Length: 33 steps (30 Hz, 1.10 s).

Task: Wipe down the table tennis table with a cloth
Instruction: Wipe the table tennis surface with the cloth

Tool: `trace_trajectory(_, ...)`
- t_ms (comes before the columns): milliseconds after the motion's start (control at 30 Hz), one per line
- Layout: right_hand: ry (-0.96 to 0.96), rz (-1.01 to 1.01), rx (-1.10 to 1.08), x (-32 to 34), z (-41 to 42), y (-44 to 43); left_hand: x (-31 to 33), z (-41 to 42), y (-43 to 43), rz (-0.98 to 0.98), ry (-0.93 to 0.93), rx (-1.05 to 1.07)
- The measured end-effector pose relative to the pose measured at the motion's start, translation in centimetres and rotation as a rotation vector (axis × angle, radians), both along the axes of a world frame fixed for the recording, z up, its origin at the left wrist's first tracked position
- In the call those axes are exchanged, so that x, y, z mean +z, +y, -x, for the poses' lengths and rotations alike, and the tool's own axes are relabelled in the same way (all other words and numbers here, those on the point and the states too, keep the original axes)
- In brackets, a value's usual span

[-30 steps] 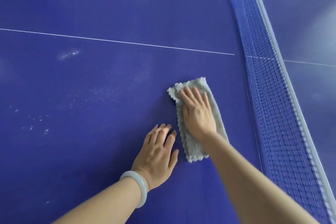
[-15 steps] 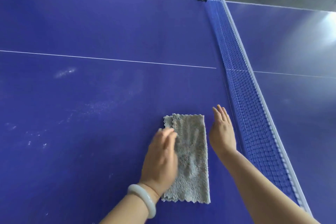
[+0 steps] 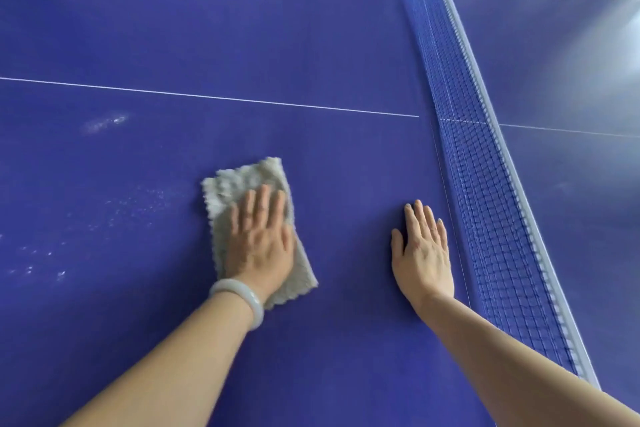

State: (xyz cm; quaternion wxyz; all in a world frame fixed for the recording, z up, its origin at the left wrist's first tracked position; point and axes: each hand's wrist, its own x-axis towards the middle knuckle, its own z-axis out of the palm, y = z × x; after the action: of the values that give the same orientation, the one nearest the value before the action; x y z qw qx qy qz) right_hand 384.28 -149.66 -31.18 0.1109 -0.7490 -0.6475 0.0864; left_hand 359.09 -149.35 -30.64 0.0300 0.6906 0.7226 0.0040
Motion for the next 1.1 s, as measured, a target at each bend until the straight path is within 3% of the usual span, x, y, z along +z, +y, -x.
trace_trajectory(133,-0.025,0.016,-0.001,0.0,0.2,0.0,0.5,-1.9,-3.7,-0.001,-0.064,0.016)
trace_trajectory(300,-0.028,0.037,0.026,0.5,0.2,-0.1,1.0,-10.6,-12.2,0.032,-0.174,-0.367)
trace_trajectory(400,-0.065,0.046,0.046,0.5,0.0,-0.2,1.1,-6.5,-14.0,0.002,-0.123,-0.479)
trace_trajectory(533,-0.143,0.081,0.056,0.3,0.4,-0.3,0.7,1.4,-15.6,0.04,-0.075,-0.294)
trace_trajectory(700,-0.18,0.071,0.169,1.5,2.3,-1.6,0.4,1.1,-15.6,0.046,-0.098,-0.239)
trace_trajectory(833,-0.064,0.028,0.352,1.0,9.2,-7.2,0.4,1.2,-15.6,0.049,-0.113,-0.218)
trace_trajectory(967,0.013,0.081,0.183,0.2,12.7,-9.5,0.5,1.1,-15.5,0.022,-0.145,-0.209)
trace_trajectory(1100,-0.079,0.133,0.223,0.5,12.4,-9.4,0.4,1.5,-15.7,0.027,-0.157,-0.26)
